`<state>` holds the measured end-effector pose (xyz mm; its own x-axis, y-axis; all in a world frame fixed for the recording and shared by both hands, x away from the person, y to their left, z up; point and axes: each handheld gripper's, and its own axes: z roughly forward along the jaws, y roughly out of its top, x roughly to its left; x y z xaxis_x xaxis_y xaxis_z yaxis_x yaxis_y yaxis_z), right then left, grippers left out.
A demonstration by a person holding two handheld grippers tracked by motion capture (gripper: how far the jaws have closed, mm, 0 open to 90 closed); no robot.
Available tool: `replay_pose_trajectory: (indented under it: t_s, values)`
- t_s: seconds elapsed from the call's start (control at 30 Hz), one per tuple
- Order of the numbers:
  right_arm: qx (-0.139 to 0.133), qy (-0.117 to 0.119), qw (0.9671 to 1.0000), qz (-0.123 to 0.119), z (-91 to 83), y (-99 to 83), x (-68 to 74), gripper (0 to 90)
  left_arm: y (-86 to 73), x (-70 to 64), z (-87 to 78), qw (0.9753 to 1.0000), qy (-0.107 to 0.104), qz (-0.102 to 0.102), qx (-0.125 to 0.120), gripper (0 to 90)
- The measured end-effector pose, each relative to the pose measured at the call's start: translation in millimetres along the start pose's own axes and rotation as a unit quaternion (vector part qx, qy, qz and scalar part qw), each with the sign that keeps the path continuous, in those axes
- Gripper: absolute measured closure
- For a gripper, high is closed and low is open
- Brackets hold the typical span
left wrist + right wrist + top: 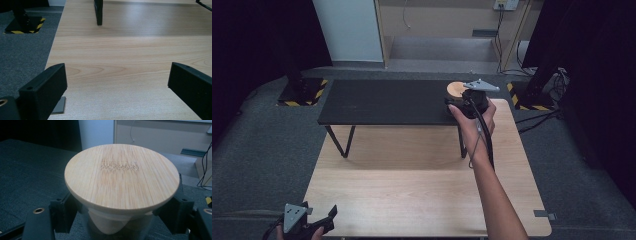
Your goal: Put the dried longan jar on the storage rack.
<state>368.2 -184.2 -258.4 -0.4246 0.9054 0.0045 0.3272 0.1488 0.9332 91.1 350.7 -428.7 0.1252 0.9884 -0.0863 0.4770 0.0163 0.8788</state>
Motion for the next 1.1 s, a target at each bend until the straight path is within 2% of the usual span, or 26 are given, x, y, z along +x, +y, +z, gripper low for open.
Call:
replay_pose_trajectory:
  t_s: [0.07,0.2,0.47,0.67,0.83,1.1]
  values:
    - [0.0,-0.006,1.0,-0.001,0.6,-0.2,2.0,15.8,0.0,0.5,0.0,1.0,0.0,0.0,0.001,1.1]
    - [-0.006,-0.012,0.9998,-0.011,0.7,-1.7,6.0,7.5,-0.4,1.0,-0.3,1.0,0.0,-0.001,0.001,1.0]
    - [-0.001,-0.012,0.9999,-0.007,0.9,-3.9,8.0,3.5,-1.0,1.1,-1.5,1.0,0.001,-0.001,0.0,1.0]
    - [-0.008,-0.014,0.9998,-0.007,-4.3,-8.2,10.1,2.6,-0.7,1.9,-2.4,1.0,0.001,-0.001,0.0,1.0]
    - [-0.014,-0.007,0.9998,-0.01,-13.6,-14.0,11.7,2.5,-0.6,2.0,-2.6,1.0,0.001,-0.001,-0.001,1.0]
    - [-0.024,0.011,0.9995,-0.015,-33.1,-36.7,16.1,2.7,0.3,0.8,-2.0,1.0,-0.002,0.001,-0.002,1.0]
